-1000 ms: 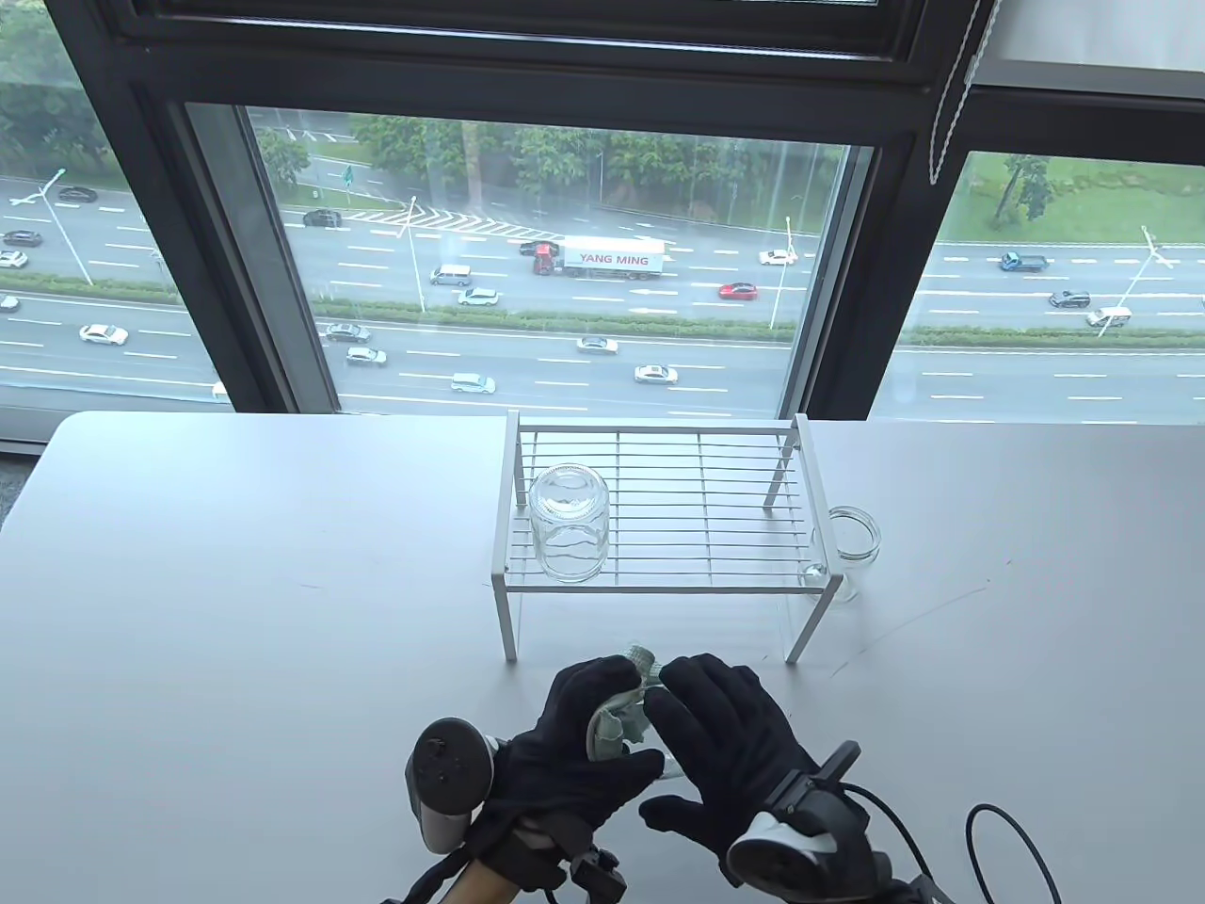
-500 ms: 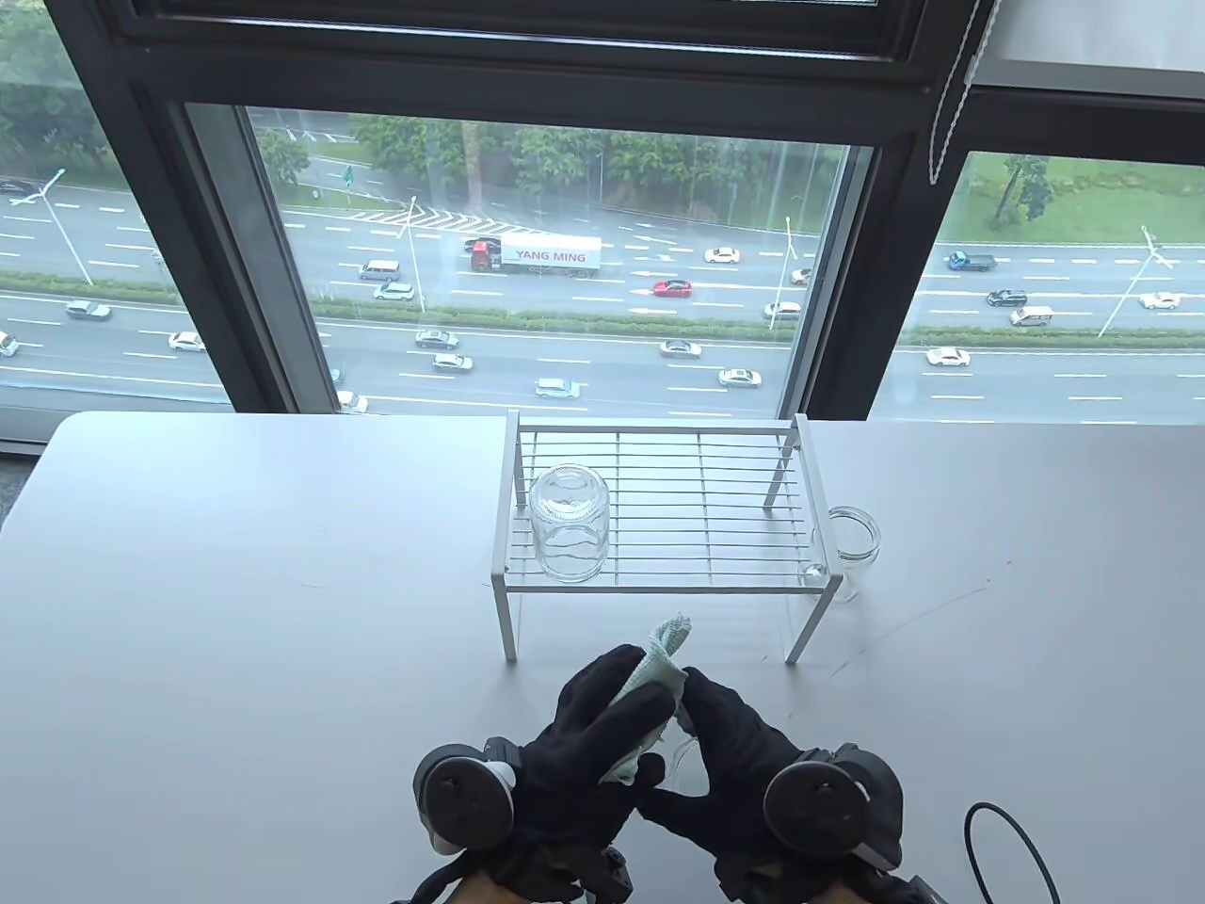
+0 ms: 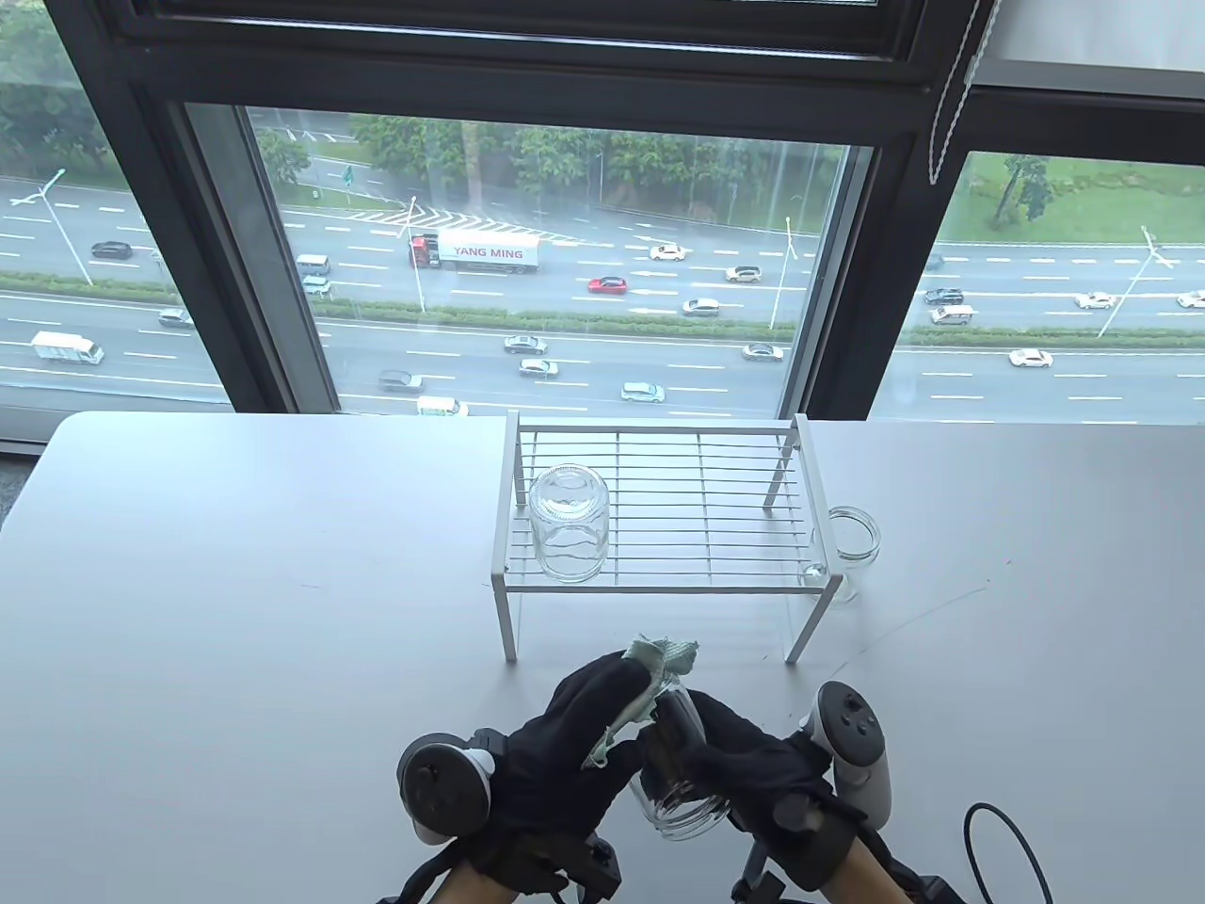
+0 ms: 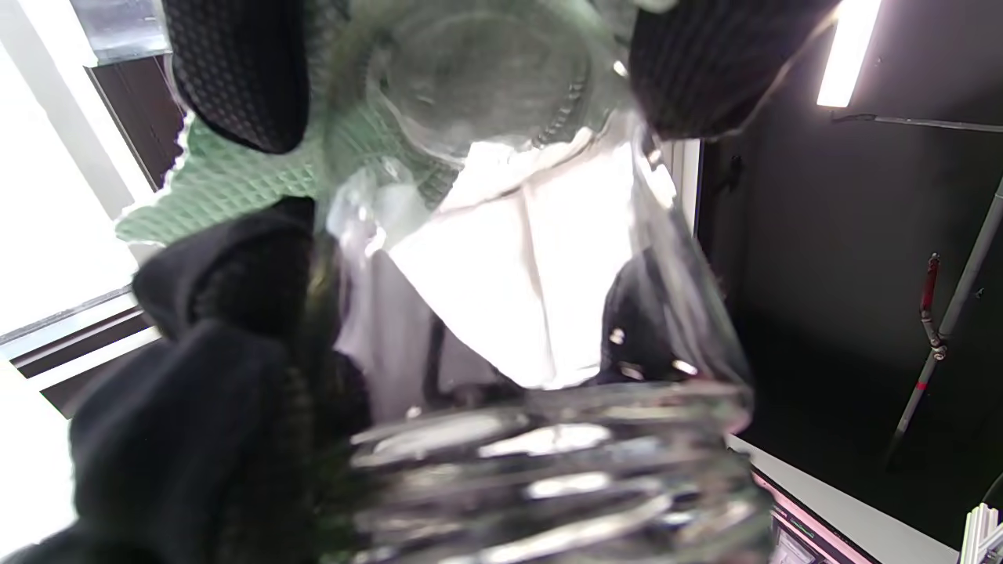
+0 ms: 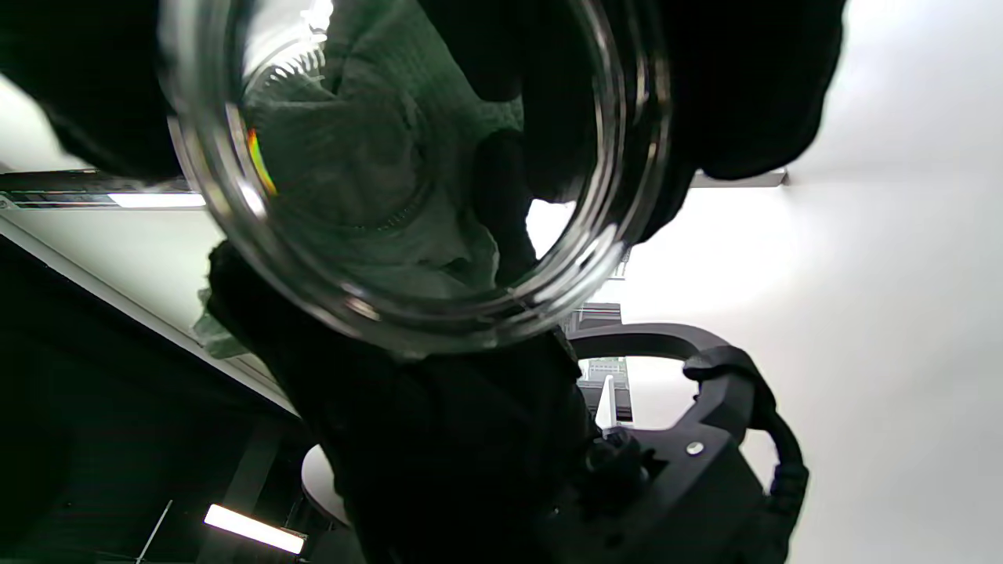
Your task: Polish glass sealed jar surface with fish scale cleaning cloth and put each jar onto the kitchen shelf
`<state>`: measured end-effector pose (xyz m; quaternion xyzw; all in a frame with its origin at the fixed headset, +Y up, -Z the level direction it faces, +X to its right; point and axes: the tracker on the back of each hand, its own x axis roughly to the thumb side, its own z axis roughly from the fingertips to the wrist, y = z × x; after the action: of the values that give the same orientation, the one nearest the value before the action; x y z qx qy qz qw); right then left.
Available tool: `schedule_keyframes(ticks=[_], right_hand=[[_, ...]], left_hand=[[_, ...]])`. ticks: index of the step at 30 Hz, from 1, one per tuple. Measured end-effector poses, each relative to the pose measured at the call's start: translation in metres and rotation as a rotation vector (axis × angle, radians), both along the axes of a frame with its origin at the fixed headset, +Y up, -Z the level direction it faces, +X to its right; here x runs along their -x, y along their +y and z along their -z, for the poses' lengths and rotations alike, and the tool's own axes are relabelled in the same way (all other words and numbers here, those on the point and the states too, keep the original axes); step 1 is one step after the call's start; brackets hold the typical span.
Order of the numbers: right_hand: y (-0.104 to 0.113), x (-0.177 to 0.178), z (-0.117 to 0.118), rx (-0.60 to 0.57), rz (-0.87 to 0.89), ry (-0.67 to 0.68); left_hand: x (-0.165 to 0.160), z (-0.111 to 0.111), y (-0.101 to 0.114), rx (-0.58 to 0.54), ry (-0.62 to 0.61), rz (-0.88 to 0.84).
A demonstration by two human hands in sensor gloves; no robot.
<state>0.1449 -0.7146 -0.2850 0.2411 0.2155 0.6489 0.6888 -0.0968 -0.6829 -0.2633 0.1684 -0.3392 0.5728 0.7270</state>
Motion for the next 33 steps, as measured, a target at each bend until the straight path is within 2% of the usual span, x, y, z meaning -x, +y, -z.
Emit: schedule_keyframes(ticks=[3,5,10,14,17,20,23,26,30,33], right_hand=[[0.000,0.000,0.001,-0.023,0.010,0.021],[0.001,-0.001,0.002,-0.052,-0.016,0.033],[0.008,-0.004,0.003,-0.207,-0.206,0.028],[0.011,-0.003,0.001,-0.285,-0.370,-0.036],[0.012,-0.005,-0.002,-0.307,-0.421,-0.184],[0.016,-0.009,-0.002,-0.397,-0.520,-0.265],[0.017,-0.014,0.001,-0.394,-0.485,-0.303],[0.020,-0.020,0.003,-0.416,-0.466,-0.360],[0.029,-0.028,0.007,-0.501,-0.464,-0.404],[0.040,-0.031,0.011,-0.567,-0.486,-0.448]], left_hand=[[0.001,0.003,-0.003,0.060,-0.032,0.021],[0.001,0.004,-0.004,0.061,-0.038,0.014],[0.003,0.006,-0.004,0.069,-0.020,0.056],[0.006,0.007,-0.004,0.057,0.049,0.105],[0.011,0.007,0.003,0.079,0.085,0.155],[0.025,0.008,0.013,0.015,0.165,0.247],[0.032,0.012,0.014,0.083,0.175,0.342],[0.033,0.019,0.005,0.146,0.182,0.470],[0.033,0.029,-0.009,0.256,0.139,0.602],[0.032,0.032,-0.014,0.295,0.118,0.632]])
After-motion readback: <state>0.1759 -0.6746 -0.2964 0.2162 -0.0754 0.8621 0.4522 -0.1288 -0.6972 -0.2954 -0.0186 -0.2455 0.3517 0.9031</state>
